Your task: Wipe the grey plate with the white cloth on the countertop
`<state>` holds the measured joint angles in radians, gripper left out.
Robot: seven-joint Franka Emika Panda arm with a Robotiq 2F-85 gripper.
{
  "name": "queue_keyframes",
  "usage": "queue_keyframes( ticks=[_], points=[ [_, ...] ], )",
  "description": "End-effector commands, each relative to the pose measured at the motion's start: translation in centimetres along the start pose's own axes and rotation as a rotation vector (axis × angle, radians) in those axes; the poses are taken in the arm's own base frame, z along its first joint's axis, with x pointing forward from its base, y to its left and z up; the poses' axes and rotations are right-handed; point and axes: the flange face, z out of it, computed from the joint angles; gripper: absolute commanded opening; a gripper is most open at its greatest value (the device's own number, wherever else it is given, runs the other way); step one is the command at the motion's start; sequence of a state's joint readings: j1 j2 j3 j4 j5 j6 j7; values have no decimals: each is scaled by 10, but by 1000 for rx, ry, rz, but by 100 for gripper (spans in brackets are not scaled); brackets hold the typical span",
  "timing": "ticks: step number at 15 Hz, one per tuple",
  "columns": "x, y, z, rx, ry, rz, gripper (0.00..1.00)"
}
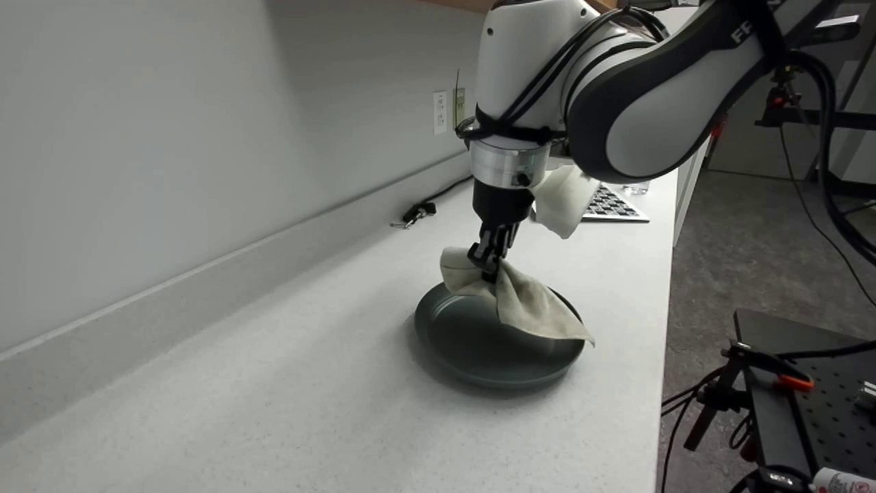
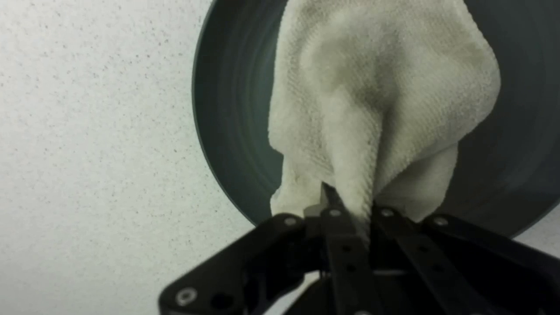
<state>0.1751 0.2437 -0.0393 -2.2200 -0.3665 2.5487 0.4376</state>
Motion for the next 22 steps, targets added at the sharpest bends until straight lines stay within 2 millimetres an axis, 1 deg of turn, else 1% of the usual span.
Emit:
queue_keyframes(
  ticks=[1,2,3,9,10,12,16,18,20,22],
  points=[
    [3,-5,7,31,-10,20,2],
    [2,-7,6,46,-17,37,2],
    [-2,-4,8,15,-23,16,9],
    [-3,-6,9,24,-28,24,9],
    [-3,-6,9,24,-28,24,2],
    [6,4,23,-12,-39,55,2],
    [18,27,52,-76,-57,101,2],
    [21,34,66,-98,-72,120,2],
    [21,33,79,-100,-98,124,2],
    [19,24,87,-71,-127,101,2]
  ],
)
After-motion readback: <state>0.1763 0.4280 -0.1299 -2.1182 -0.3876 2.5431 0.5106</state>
